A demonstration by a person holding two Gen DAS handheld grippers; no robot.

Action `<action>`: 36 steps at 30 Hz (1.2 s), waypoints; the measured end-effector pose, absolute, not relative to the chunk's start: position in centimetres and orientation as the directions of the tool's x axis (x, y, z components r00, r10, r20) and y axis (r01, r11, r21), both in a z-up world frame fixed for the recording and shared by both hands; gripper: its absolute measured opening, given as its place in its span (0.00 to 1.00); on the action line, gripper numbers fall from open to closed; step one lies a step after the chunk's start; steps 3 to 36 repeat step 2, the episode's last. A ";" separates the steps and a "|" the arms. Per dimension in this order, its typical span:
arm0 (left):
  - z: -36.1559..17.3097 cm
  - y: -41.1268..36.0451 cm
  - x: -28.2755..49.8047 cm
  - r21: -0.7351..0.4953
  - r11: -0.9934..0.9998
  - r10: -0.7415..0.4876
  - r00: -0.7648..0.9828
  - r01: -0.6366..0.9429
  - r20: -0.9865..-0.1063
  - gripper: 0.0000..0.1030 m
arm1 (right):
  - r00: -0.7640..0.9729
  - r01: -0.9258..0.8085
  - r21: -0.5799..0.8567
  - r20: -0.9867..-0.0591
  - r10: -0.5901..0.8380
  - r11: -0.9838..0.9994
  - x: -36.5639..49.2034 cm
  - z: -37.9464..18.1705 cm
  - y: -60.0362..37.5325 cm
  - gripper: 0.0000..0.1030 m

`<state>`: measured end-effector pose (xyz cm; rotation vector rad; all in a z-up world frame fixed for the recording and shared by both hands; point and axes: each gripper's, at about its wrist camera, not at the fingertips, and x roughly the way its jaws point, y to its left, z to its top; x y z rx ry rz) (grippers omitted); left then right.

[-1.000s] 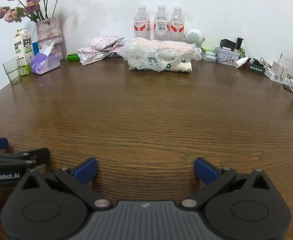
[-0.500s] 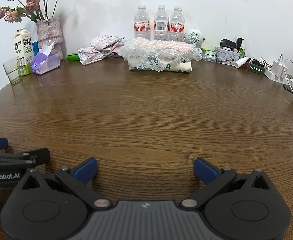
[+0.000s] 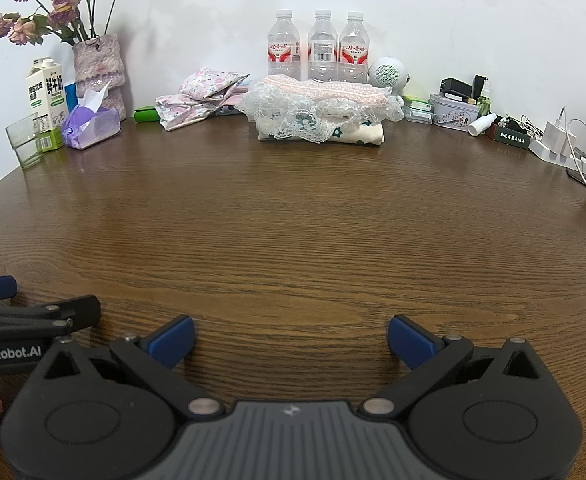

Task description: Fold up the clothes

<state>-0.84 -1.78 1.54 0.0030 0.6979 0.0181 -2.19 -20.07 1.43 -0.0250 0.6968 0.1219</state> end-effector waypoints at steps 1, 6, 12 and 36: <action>1.5 -1.8 -0.8 0.009 1.000 0.018 0.766 -0.016 -0.643 1.00 | 0.760 -0.120 0.018 -0.642 0.104 0.993 -2.2 1.4 -20.1 1.00; 1.5 -1.8 -0.8 0.009 1.000 0.018 0.766 -0.016 -0.642 1.00 | 0.760 -0.120 0.018 -0.642 0.104 0.993 -2.2 1.4 -20.1 1.00; 1.5 -1.8 -0.8 0.009 1.000 0.018 0.766 -0.016 -0.642 1.00 | 0.760 -0.120 0.018 -0.642 0.104 0.993 -2.2 1.4 -20.1 1.00; 1.5 -1.8 -0.8 0.009 1.000 0.018 0.766 -0.016 -0.642 1.00 | 0.760 -0.120 0.018 -0.642 0.104 0.993 -2.2 1.4 -20.1 1.00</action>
